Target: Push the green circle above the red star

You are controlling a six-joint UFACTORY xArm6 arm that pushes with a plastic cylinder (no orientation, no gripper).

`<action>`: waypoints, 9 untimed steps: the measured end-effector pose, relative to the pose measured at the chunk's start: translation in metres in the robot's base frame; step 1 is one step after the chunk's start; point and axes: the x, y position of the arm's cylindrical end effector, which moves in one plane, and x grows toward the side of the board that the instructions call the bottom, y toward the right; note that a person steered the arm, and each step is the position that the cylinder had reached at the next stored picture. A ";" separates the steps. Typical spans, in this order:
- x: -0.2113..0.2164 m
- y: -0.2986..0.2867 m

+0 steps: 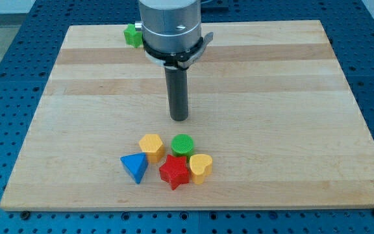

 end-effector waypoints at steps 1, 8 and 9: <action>-0.014 0.000; -0.057 0.081; -0.073 0.092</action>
